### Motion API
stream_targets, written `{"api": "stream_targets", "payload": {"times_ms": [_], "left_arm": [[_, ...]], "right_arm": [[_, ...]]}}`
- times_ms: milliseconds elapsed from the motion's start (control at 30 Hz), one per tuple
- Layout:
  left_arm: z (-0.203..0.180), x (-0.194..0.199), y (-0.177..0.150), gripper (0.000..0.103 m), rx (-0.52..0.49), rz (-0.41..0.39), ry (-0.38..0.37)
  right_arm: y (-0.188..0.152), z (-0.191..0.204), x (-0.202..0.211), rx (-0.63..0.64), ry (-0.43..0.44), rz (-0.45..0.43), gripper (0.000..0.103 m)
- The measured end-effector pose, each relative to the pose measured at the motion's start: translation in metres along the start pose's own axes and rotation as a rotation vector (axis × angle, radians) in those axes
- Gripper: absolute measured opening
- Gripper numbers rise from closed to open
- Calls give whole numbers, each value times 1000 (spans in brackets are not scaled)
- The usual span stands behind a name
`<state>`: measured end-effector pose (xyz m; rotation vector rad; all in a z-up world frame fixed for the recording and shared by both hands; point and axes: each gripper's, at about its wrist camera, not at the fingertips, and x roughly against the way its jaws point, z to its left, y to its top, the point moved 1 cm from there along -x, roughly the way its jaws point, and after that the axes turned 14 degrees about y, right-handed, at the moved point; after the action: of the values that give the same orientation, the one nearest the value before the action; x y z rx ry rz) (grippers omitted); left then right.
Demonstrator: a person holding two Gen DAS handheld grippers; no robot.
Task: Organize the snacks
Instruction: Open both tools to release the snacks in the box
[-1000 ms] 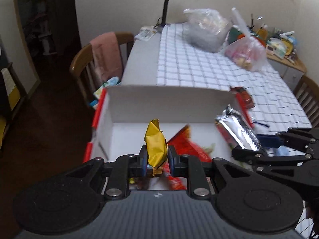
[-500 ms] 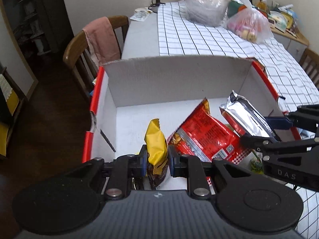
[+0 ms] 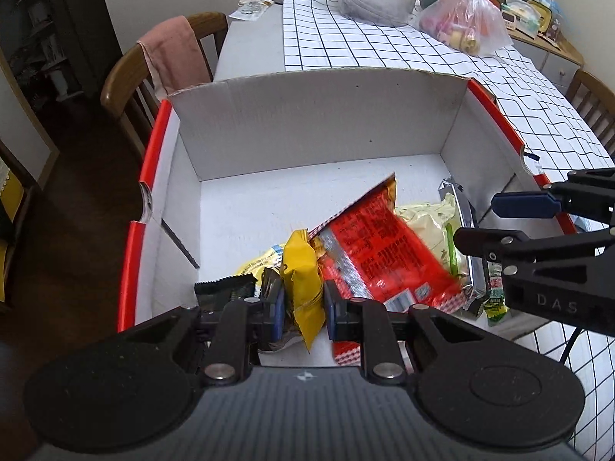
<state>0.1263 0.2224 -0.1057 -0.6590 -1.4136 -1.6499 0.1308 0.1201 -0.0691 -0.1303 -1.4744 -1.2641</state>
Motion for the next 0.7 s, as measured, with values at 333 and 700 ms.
{"api": "stream_targets", "payload": {"times_ms": [333, 700], "left_arm": [[-3, 14, -3, 22, 21, -18, -11], [-11, 50, 1, 30, 54, -86, -45]], "right_arm": [[-2, -3, 28, -26, 60, -63, 50], [-5, -5, 70, -35, 118, -168, 60]]}}
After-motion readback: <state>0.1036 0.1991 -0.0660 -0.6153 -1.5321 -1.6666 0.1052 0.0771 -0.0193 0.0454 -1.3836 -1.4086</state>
